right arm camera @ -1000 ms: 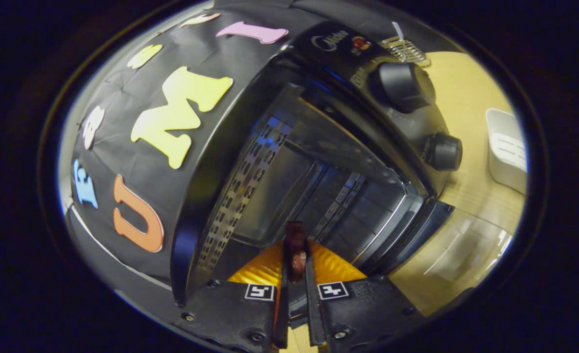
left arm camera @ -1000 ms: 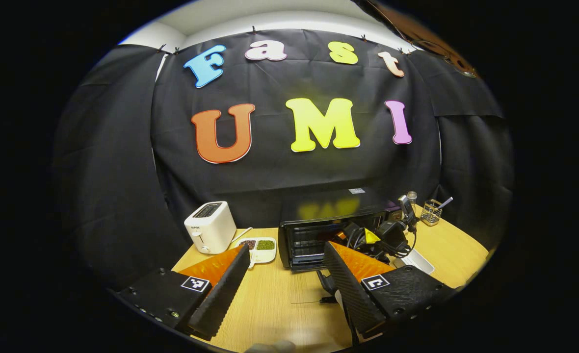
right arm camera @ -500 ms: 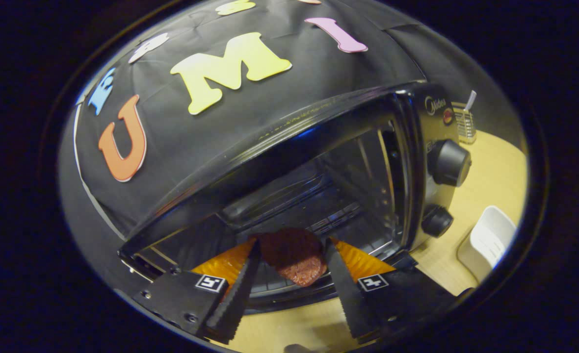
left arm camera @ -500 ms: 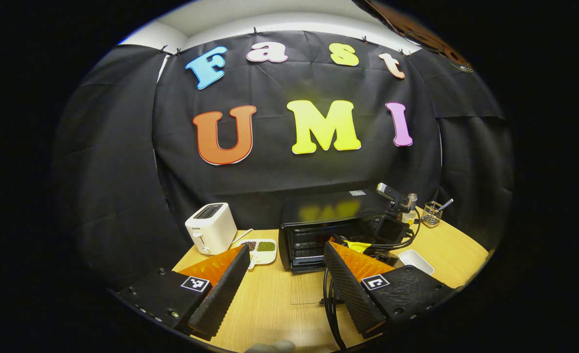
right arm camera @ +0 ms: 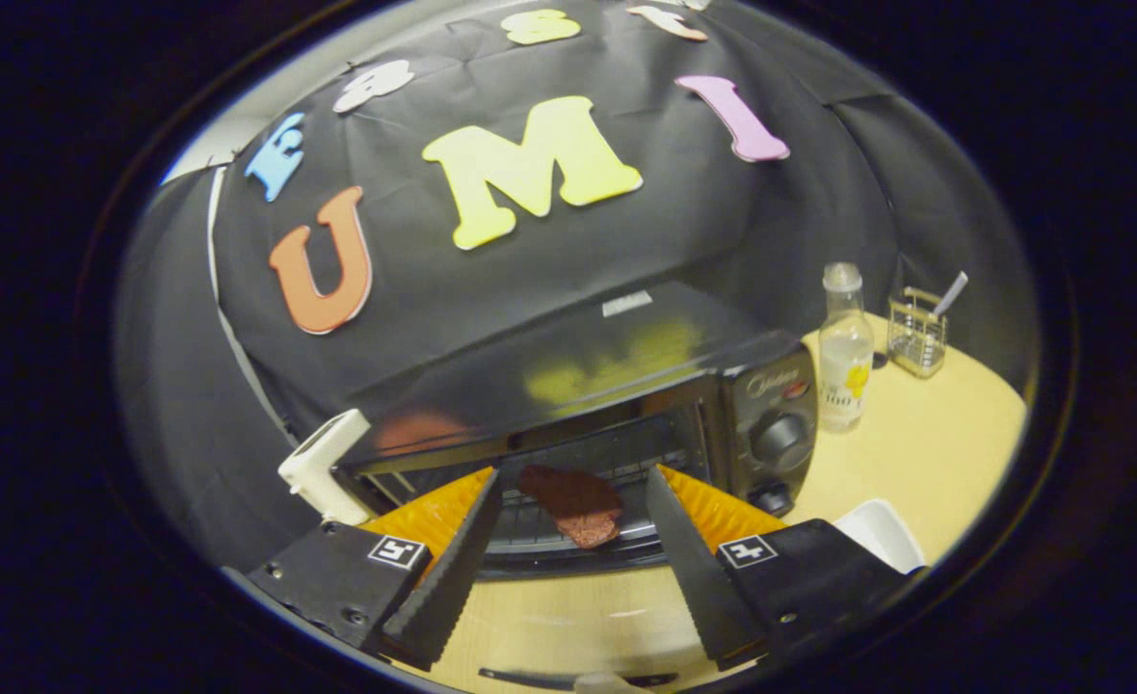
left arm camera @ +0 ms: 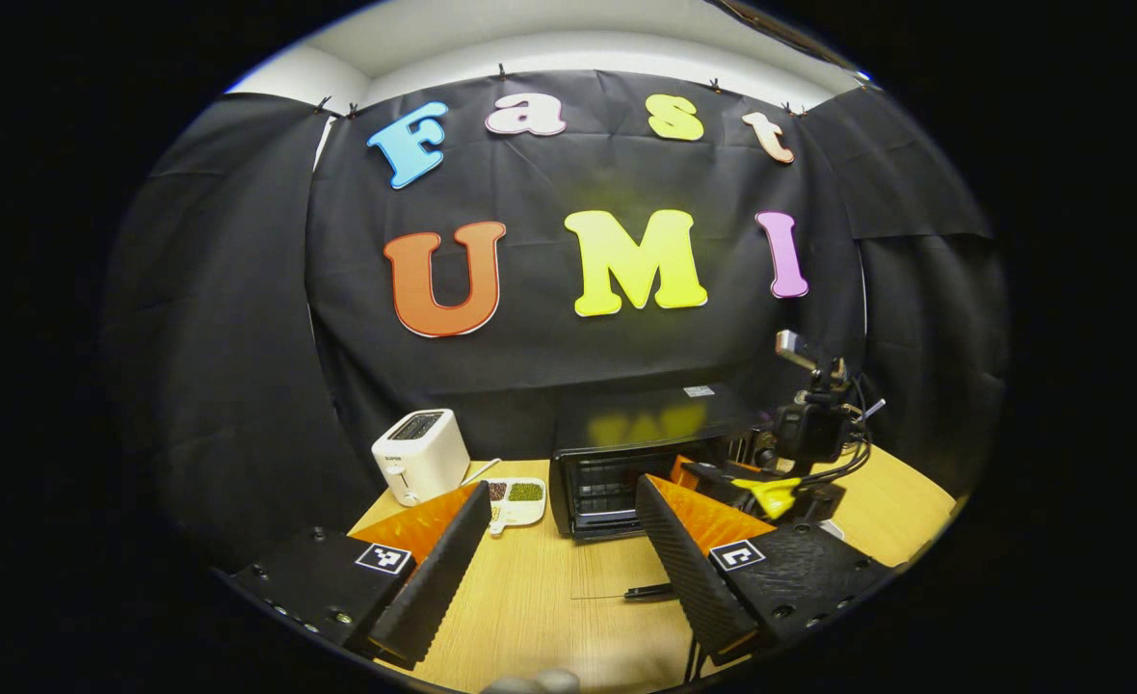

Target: Open the electric oven with the left hand, put the food in, and close the electric oven.

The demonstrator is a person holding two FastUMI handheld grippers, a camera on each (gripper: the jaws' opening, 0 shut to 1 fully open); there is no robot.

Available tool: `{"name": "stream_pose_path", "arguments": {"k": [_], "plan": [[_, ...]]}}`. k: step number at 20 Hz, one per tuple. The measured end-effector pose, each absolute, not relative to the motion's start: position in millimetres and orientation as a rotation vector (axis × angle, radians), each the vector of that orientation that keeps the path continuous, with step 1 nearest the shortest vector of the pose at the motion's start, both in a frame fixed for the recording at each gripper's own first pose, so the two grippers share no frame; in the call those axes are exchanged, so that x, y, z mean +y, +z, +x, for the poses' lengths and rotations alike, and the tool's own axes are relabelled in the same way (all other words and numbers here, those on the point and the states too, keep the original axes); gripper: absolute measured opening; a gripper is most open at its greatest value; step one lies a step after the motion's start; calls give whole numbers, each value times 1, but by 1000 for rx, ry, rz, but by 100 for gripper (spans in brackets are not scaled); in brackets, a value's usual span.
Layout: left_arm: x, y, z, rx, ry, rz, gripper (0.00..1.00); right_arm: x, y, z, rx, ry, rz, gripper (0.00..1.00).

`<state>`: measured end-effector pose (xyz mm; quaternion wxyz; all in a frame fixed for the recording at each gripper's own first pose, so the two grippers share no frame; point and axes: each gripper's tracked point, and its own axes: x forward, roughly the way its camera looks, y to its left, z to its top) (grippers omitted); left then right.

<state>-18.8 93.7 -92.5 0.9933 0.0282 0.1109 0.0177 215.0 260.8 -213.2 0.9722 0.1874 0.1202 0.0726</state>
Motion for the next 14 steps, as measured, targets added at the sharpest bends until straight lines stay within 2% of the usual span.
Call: {"name": "stream_pose_path", "arguments": {"k": [5,7,9,13,14], "plan": [[91,-79,-33,197,28,40,96,202,-150,152,218,151,185,99],[85,-77,-37,188,25,41,96,173,-123,124,186,143,170,96],[74,-80,-40,186,24,48,97,142,-94,95,153,141,188,99],[38,-94,-45,201,27,58,96,62,-67,38,118,107,147,99],[29,-99,-47,208,34,65,96,44,-67,25,116,104,146,96]]}}
